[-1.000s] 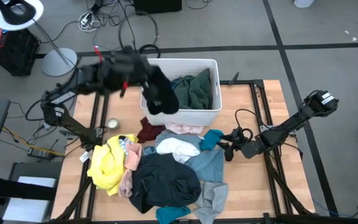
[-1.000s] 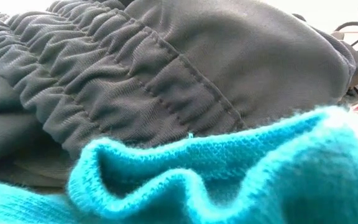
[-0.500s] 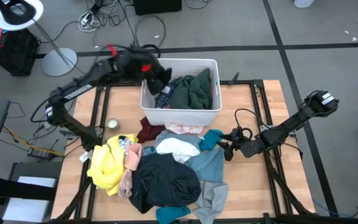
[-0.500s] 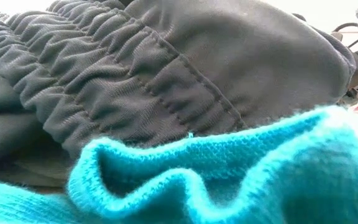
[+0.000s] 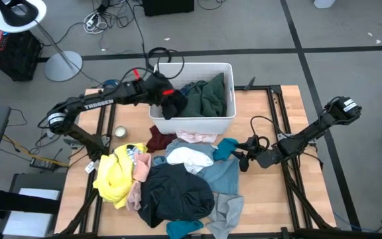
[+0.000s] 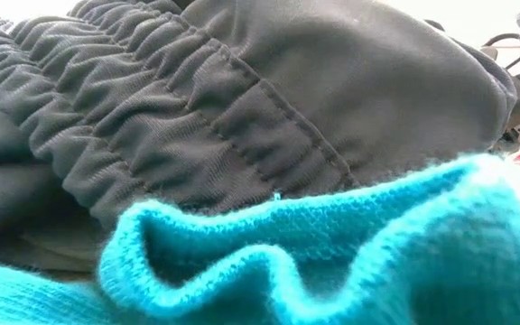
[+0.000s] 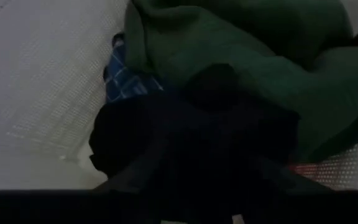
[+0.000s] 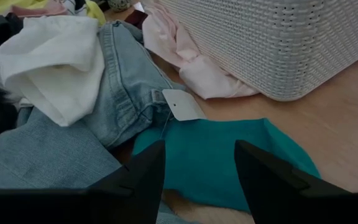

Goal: Sort clothes
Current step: Put the black underwear into the white laundry bin, then put the white shirt into the white laundry bin

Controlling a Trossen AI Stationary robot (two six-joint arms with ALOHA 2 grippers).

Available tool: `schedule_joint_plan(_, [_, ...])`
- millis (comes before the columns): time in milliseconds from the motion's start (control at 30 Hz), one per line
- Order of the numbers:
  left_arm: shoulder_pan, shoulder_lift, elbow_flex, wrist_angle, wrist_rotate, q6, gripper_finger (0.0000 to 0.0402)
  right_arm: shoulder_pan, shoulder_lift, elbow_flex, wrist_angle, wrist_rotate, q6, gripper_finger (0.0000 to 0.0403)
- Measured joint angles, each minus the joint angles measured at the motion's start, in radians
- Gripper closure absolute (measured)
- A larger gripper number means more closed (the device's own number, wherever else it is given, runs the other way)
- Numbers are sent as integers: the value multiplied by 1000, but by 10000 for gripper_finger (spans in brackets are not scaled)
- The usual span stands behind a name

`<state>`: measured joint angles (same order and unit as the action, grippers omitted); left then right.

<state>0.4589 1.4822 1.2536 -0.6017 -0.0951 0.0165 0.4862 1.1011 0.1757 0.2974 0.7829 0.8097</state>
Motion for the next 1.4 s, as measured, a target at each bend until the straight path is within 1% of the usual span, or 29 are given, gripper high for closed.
schedule_joint_plan(100, [-1,3,33,-27,-11,-31,230,0,0,0,0,0,1,209])
schedule_joint_plan(433, [-51,4,231,-86,-17,21,230,0,0,0,0,0,0,209])
schedule_joint_plan(533, [-84,2,275,-108,23,10,230,0,0,0,-1,0,0,209])
schedule_joint_plan(600, [-122,3,288,-137,45,8,230,0,0,0,-3,0,0,209])
schedule_joint_plan(733, [-236,3,291,-163,39,0,230,0,0,0,-5,0,0,209])
schedule_joint_plan(900, [-403,3,291,-157,-4,-26,230,0,0,0,-6,0,0,209])
schedule_joint_plan(1000, [-487,3,291,-148,-24,-54,230,0,0,0,-2,0,0,209])
schedule_joint_plan(1067, [-535,12,292,-146,-55,-72,230,0,0,0,-2,0,-1,209])
schedule_joint_plan(1233, [-608,79,292,-123,-71,-96,230,0,0,0,13,0,-1,209])
schedule_joint_plan(1400, [-618,192,292,-90,-68,-100,230,0,0,0,26,0,-1,209])
